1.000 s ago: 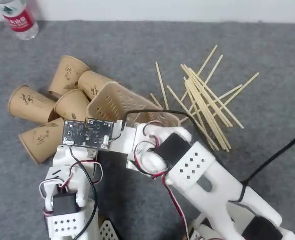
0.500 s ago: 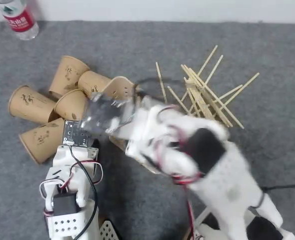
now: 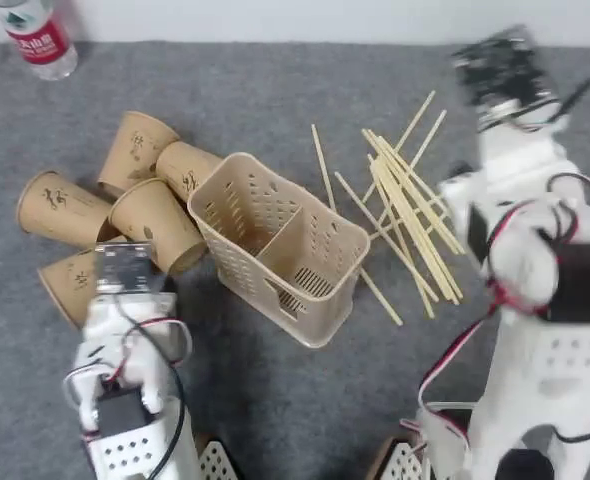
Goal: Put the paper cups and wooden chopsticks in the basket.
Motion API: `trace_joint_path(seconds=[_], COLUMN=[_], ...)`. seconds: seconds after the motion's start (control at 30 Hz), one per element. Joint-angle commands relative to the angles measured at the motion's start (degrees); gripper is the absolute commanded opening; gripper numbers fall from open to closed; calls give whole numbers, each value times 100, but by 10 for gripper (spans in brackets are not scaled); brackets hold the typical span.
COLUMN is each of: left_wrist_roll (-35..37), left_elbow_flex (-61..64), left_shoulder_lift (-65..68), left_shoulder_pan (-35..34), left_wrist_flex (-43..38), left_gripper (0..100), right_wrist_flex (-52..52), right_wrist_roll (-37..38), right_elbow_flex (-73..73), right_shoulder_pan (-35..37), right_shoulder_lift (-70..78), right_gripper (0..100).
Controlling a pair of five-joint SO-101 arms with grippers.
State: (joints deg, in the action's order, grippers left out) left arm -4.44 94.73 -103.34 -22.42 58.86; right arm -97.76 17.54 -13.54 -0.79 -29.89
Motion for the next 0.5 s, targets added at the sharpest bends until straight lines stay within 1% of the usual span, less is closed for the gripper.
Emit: trace_joint_path(seconds=[0.0,0.1,0.17,0.2,0.23,0.33,0.47], left_wrist_roll=[-9,-70,-246,-255,-255,-246,-246], left_elbow_flex=[-1288,-2088,-2440,-2545,-2589,-2589,-2615], left_shoulder_lift=[-88,-62,-53,-53,-44,-35,-35], left_shoulder_pan=[-1459,-2268,-2593,-2646,-2646,-2558,-2189], left_wrist_flex=[-53,-18,-26,0,26,343,888], left_gripper=[170,171,191,205,218,236,239], right_wrist_flex=[532,1508,2290,2668,3020,4040,4998], right_wrist_roll=[-475,-545,-545,-554,-571,-967,-1081], right_elbow_flex=[1336,2778,3842,4378,4897,6251,7376], right_shoulder_pan=[-769,-1218,-1429,-1481,-1499,-1508,-1508], right_shoulder_lift=[-215,-400,-549,-629,-716,-1007,-1446], right_gripper=[221,221,221,221,221,221,221])
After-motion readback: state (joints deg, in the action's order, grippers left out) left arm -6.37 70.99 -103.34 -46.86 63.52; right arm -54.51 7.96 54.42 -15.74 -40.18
